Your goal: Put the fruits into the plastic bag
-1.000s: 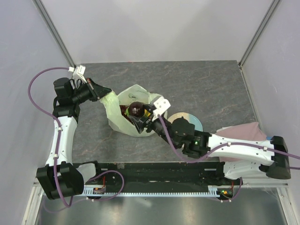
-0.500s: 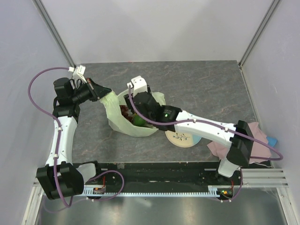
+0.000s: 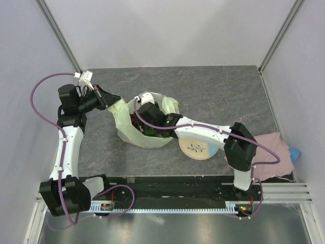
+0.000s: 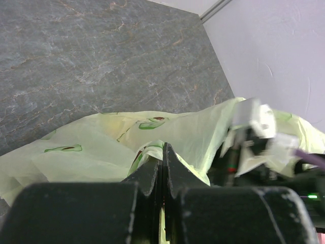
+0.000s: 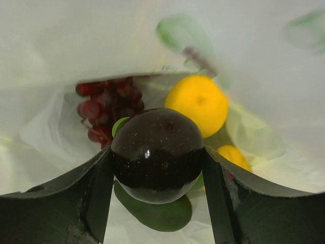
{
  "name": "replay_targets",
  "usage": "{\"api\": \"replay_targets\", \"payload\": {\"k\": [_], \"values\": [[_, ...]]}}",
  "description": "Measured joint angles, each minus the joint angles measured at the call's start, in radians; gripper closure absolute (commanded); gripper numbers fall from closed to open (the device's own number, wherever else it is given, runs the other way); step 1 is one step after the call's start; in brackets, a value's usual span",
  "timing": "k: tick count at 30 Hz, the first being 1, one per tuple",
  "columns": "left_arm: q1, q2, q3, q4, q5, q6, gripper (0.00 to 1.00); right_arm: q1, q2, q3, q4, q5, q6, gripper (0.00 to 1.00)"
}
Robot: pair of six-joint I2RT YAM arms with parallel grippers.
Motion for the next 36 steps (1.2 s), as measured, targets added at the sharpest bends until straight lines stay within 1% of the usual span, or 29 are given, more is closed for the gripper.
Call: {"api": "replay_targets", "payload": {"k": [3, 8, 13, 16, 17, 19, 20, 22, 23, 26, 31, 36], "values": [[0.000, 0.000, 0.000, 0.000, 0.000, 0.000, 0.99, 0.000, 0.047, 0.005, -0.018, -0.055, 0.013, 0.86], [0.000, 0.000, 0.000, 0.000, 0.000, 0.000, 0.98, -0.001, 0.081, 0.021, -0.018, -0.164, 0.027, 0.85], [0.000, 0.000, 0.000, 0.000, 0.000, 0.000, 0.99, -0.001, 0.113, 0.036, -0.021, -0.232, 0.043, 0.80], [0.000, 0.000, 0.000, 0.000, 0.000, 0.000, 0.98, -0.001, 0.129, 0.036, -0.031, -0.254, 0.055, 0.69], [0.000, 0.000, 0.000, 0.000, 0.000, 0.000, 0.99, -0.001, 0.131, 0.036, -0.035, -0.259, 0.058, 0.63], [0.000, 0.000, 0.000, 0.000, 0.000, 0.000, 0.98, -0.001, 0.131, 0.036, -0.042, -0.266, 0.061, 0.55], [0.000, 0.000, 0.000, 0.000, 0.000, 0.000, 0.99, -0.001, 0.131, 0.036, -0.042, -0.267, 0.062, 0.47], [0.000, 0.000, 0.000, 0.000, 0.000, 0.000, 0.98, -0.001, 0.131, 0.035, -0.042, -0.266, 0.066, 0.41], [0.000, 0.000, 0.000, 0.000, 0.000, 0.000, 0.98, -0.001, 0.130, 0.035, -0.043, -0.265, 0.066, 0.33], [0.000, 0.000, 0.000, 0.000, 0.000, 0.000, 0.99, -0.001, 0.126, 0.035, -0.044, -0.260, 0.066, 0.21], [0.000, 0.000, 0.000, 0.000, 0.000, 0.000, 0.98, -0.001, 0.101, 0.035, -0.049, -0.246, 0.066, 0.14], [0.000, 0.000, 0.000, 0.000, 0.000, 0.000, 0.99, -0.001, 0.058, 0.035, -0.048, -0.239, 0.065, 0.13]]}}
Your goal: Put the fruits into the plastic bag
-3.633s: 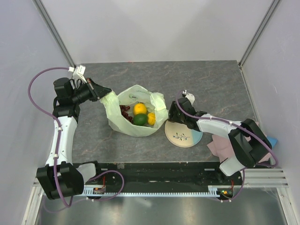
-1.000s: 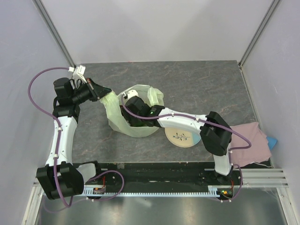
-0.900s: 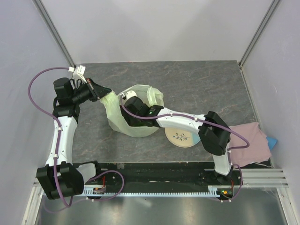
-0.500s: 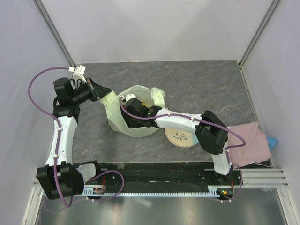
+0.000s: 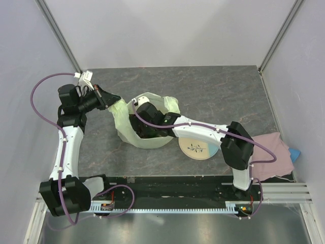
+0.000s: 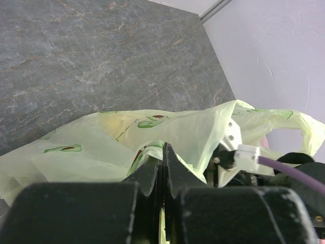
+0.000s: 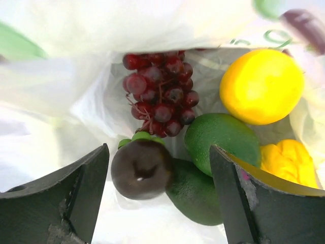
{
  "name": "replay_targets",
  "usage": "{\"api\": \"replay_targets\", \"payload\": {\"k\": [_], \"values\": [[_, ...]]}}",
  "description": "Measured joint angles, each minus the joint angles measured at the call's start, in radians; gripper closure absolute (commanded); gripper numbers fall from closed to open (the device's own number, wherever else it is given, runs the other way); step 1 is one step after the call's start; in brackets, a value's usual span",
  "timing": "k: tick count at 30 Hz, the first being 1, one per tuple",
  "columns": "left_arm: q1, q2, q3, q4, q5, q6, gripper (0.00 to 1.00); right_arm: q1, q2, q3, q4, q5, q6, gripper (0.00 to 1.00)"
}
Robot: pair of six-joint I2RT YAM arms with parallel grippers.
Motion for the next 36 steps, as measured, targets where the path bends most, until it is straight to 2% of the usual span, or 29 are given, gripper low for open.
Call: {"api": "replay_targets", "payload": {"k": [6, 10, 15, 18, 22, 26, 30, 36], "values": [[0.000, 0.000, 0.000, 0.000, 0.000, 0.000, 0.99, 0.000, -0.105, -0.072, 0.071, -0.018, -0.009, 0.19], [0.000, 0.000, 0.000, 0.000, 0.000, 0.000, 0.98, 0.000, -0.251, -0.172, 0.173, -0.113, -0.036, 0.19], [0.000, 0.000, 0.000, 0.000, 0.000, 0.000, 0.98, 0.005, -0.372, -0.182, 0.269, -0.275, -0.077, 0.19], [0.000, 0.000, 0.000, 0.000, 0.000, 0.000, 0.98, 0.015, -0.428, -0.182, 0.290, -0.362, -0.089, 0.19], [0.000, 0.000, 0.000, 0.000, 0.000, 0.000, 0.98, 0.023, -0.526, -0.189, 0.292, -0.404, -0.097, 0.21], [0.000, 0.000, 0.000, 0.000, 0.000, 0.000, 0.98, 0.022, -0.682, -0.206, 0.274, -0.344, -0.111, 0.25], [0.000, 0.000, 0.000, 0.000, 0.000, 0.000, 0.99, 0.011, -0.814, -0.205, 0.209, -0.163, -0.125, 0.26], [0.000, 0.000, 0.000, 0.000, 0.000, 0.000, 0.98, -0.084, -0.819, -0.209, 0.056, -0.010, -0.122, 0.28]]}}
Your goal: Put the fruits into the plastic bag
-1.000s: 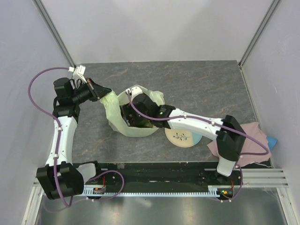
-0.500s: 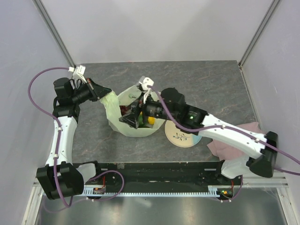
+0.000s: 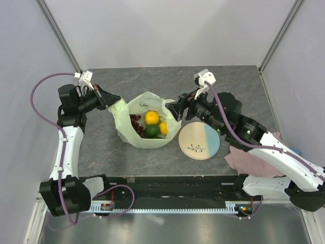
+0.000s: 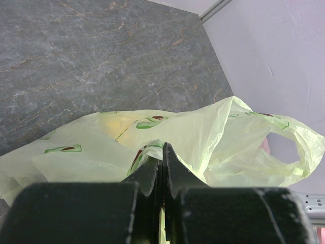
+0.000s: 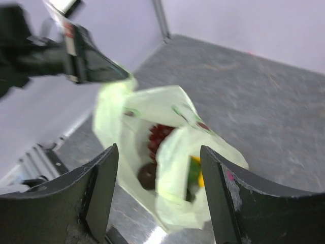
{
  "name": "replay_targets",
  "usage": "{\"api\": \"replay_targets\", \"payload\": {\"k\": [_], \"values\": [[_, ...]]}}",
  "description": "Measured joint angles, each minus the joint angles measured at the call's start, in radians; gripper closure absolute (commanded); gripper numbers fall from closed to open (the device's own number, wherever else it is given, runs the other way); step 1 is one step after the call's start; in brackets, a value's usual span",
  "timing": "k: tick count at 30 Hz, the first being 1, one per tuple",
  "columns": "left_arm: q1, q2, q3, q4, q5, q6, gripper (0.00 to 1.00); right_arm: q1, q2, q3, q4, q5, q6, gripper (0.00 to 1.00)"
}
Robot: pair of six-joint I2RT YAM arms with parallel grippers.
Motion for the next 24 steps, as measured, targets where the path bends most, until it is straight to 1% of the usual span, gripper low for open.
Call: {"api": "replay_targets", "payload": {"k": [5, 10, 13, 15, 16, 17, 18, 19, 24], "values": [[0.000, 0.000, 0.000, 0.000, 0.000, 0.000, 0.98, -0.043, 0.040, -0.057, -0.100, 0.013, 0.008, 0.29], [0.000, 0.000, 0.000, 0.000, 0.000, 0.000, 0.98, -0.046, 0.043, -0.087, -0.130, -0.021, 0.009, 0.32], [0.000, 0.000, 0.000, 0.000, 0.000, 0.000, 0.98, -0.046, 0.043, -0.097, -0.124, -0.043, 0.006, 0.42], [0.000, 0.000, 0.000, 0.000, 0.000, 0.000, 0.98, -0.047, 0.047, -0.107, -0.118, -0.058, 0.005, 0.61], [0.000, 0.000, 0.000, 0.000, 0.000, 0.000, 0.98, -0.048, 0.053, -0.111, -0.114, -0.069, 0.002, 0.73], [0.000, 0.000, 0.000, 0.000, 0.000, 0.000, 0.99, -0.048, 0.060, -0.113, -0.110, -0.080, -0.004, 0.90], [0.000, 0.000, 0.000, 0.001, 0.000, 0.000, 0.98, -0.052, 0.071, -0.114, -0.105, -0.097, -0.003, 0.96], [0.000, 0.000, 0.000, 0.002, 0.000, 0.000, 0.98, -0.055, 0.084, -0.115, -0.097, -0.107, -0.002, 1.00], [0.000, 0.043, 0.029, 0.006, 0.001, -0.009, 0.98, -0.101, 0.149, -0.081, -0.084, -0.143, -0.002, 1.00]]}}
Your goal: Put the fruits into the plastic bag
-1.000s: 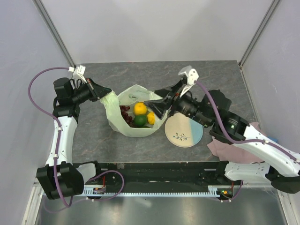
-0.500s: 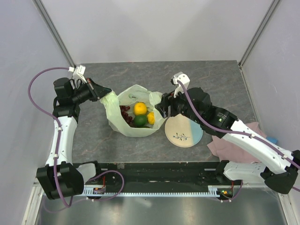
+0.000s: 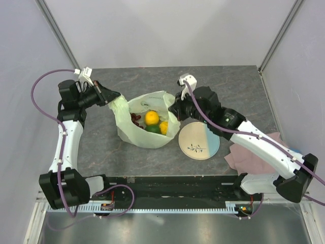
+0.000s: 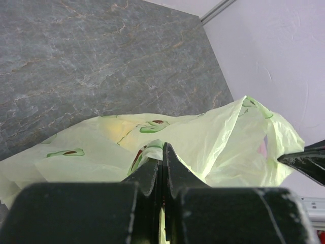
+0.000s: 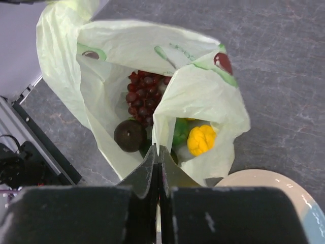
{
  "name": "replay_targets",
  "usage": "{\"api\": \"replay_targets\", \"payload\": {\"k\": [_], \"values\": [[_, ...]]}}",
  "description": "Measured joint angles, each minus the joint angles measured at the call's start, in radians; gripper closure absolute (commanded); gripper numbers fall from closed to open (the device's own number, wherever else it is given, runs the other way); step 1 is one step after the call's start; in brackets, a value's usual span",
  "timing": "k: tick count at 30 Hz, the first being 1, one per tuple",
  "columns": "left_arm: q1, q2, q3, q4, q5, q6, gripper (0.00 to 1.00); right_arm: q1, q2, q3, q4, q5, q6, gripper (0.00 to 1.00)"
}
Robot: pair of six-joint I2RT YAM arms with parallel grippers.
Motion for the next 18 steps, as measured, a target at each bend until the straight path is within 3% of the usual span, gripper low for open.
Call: {"api": "replay_targets", "payload": {"k": [11, 18], "values": [[0.000, 0.162, 0.359, -0.006, 0.006, -0.077, 0.99, -0.220, 0.174, 0.436, 0.015, -0.048, 0.001, 1.00], [0.001, 0.313, 0.477, -0.014, 0.049, -0.078, 0.98, -0.296, 0.272, 0.444, 0.016, -0.069, 0.004, 1.00]]}}
